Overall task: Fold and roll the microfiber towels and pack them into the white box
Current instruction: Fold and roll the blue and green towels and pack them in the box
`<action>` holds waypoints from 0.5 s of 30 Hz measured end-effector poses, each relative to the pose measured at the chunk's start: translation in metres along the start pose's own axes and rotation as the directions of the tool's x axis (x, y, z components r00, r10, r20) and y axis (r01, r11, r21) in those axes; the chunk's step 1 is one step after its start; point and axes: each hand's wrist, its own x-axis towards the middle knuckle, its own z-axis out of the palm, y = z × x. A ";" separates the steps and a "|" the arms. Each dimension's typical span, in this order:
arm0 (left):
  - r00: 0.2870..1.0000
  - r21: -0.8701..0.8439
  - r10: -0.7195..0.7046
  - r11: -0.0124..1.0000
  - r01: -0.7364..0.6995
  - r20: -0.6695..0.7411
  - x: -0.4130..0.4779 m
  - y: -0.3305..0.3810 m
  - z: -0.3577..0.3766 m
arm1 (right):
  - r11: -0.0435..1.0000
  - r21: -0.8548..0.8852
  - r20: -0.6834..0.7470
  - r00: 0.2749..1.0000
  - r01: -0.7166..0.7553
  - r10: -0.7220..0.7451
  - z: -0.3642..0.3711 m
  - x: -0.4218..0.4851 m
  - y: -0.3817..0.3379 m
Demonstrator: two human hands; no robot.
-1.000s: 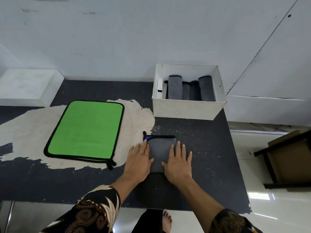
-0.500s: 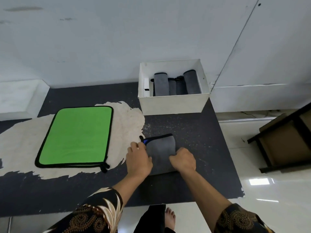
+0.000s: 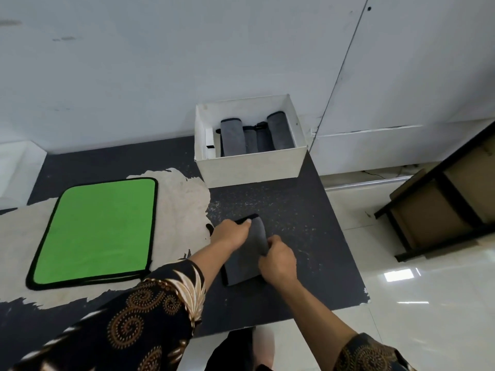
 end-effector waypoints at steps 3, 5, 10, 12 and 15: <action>0.984 -0.078 -0.101 0.991 0.113 0.148 -0.005 0.016 0.001 | 0.977 -0.042 -0.091 0.972 0.211 -0.214 0.008 -0.009 0.000; 0.974 -0.051 -0.110 0.991 0.122 0.199 -0.007 0.025 0.004 | 0.938 -0.070 -0.117 0.931 0.340 -0.346 0.015 -0.015 -0.002; 0.991 -0.040 -0.130 0.991 0.130 0.016 -0.007 0.015 0.005 | 0.941 -0.072 -0.146 0.930 0.331 -0.338 0.024 -0.023 0.007; 0.988 -0.213 -0.148 0.965 0.152 0.032 -0.003 0.005 0.002 | 0.957 -0.075 -0.126 0.950 0.279 -0.287 0.026 -0.024 0.013; 0.979 -0.457 -0.159 0.867 0.200 0.126 -0.002 -0.007 -0.008 | 0.954 -0.126 -0.081 0.955 0.274 -0.285 0.029 -0.024 0.015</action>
